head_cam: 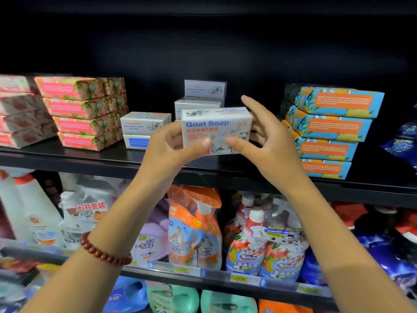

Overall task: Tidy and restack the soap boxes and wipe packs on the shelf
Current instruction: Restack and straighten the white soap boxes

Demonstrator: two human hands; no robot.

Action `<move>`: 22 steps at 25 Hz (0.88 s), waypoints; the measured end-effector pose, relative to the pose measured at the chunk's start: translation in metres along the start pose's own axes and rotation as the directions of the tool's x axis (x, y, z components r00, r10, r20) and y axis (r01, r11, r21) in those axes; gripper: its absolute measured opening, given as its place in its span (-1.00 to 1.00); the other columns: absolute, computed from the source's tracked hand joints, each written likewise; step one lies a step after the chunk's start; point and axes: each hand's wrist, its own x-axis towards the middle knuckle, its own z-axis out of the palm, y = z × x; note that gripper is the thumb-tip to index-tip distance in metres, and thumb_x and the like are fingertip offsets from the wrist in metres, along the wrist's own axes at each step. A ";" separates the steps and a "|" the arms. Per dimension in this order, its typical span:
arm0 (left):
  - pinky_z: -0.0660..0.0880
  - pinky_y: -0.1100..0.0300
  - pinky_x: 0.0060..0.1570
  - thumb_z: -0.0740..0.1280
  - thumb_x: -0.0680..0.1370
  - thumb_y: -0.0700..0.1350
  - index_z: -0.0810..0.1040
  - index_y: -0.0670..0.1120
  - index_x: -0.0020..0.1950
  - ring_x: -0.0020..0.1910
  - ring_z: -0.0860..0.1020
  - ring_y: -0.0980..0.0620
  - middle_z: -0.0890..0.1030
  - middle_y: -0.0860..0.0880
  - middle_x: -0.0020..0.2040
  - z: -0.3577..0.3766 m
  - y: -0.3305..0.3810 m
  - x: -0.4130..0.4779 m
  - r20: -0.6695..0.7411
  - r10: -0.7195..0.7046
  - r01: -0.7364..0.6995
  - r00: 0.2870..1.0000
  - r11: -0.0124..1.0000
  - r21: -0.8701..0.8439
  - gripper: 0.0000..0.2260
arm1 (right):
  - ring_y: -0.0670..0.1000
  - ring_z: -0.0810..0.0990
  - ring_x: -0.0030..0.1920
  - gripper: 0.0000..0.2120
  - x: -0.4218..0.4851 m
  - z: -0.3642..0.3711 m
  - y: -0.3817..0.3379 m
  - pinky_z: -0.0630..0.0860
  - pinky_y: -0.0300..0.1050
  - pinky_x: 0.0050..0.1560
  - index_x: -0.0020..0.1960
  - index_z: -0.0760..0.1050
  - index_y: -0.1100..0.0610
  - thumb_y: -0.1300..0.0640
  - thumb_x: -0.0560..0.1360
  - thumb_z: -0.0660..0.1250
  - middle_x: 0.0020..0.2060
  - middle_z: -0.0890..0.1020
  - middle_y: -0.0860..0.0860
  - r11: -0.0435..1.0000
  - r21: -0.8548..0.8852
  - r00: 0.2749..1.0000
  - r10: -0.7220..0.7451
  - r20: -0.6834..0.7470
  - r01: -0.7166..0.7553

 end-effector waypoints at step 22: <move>0.55 0.16 -0.06 0.48 0.24 -0.37 0.42 0.04 0.21 0.19 0.54 0.04 0.58 -0.01 0.15 -0.001 0.007 -0.019 0.138 0.085 -0.092 0.987 0.995 0.049 -0.37 | -0.13 0.62 0.03 -0.64 -0.020 -0.002 0.000 0.55 -0.28 -0.06 0.09 0.48 -0.05 0.06 0.33 0.46 -0.03 0.66 -0.12 0.928 0.342 0.981 0.092 0.173 -0.148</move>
